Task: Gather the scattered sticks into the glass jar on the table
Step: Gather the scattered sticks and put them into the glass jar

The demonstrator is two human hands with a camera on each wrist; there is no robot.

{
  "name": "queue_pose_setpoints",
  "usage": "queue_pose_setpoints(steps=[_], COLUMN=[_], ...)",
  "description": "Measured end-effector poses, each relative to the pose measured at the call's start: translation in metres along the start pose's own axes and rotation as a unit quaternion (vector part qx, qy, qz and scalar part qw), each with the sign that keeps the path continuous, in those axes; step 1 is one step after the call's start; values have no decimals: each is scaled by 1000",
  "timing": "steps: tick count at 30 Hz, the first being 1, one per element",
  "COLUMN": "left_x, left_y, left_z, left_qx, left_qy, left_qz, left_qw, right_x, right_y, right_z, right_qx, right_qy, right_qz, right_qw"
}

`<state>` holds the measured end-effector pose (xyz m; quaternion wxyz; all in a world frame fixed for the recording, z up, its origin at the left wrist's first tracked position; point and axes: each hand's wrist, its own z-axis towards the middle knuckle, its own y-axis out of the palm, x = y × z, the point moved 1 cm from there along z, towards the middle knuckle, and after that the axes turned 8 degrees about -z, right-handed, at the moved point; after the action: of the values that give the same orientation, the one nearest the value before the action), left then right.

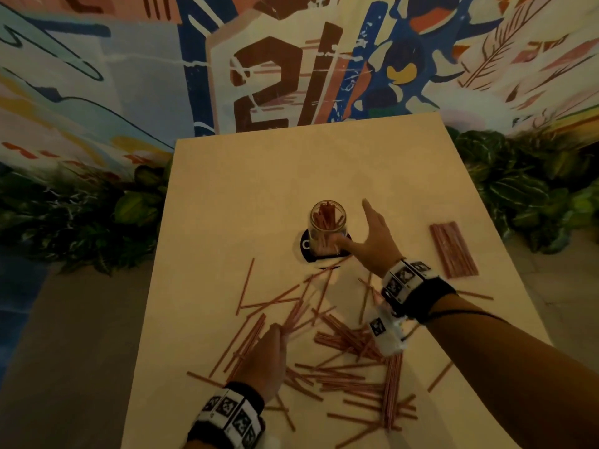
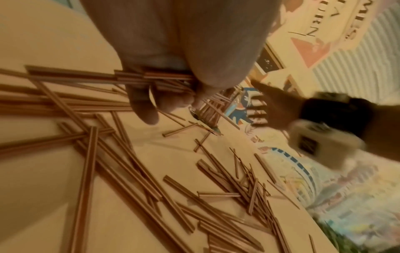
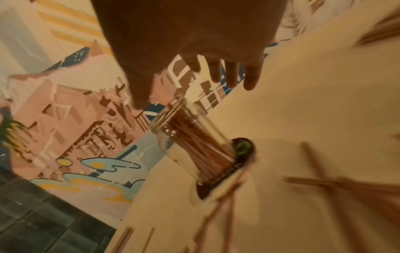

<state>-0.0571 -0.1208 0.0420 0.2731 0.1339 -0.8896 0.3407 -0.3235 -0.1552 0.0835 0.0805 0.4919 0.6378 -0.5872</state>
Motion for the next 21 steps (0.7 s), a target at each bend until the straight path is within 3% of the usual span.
queue_pose_setpoints(steps=[3, 7, 11, 13, 17, 21], left_x=[-2, -5, -12, -20, -33, -40], left_y=[1, 0, -8, -13, -25, -28], left_z=[3, 9, 9, 10, 7, 5], left_qx=[28, 62, 62, 47, 78, 85], left_qy=[15, 2, -60, -80, -94, -107], left_qz=[-6, -29, -49, -9, 114, 143], left_qw=[999, 998, 995, 996, 986, 980], right_x=[57, 101, 109, 108, 105, 107], right_y=[0, 24, 53, 64, 70, 67], right_z=[-47, -125, -168, -178, -180, -174], right_qx=[8, -54, -69, -94, -108, -107], right_qy=[115, 230, 263, 264, 273, 296], right_qz=[-114, -205, -209, -221, -208, -190], right_qw=[987, 950, 939, 934, 933, 930])
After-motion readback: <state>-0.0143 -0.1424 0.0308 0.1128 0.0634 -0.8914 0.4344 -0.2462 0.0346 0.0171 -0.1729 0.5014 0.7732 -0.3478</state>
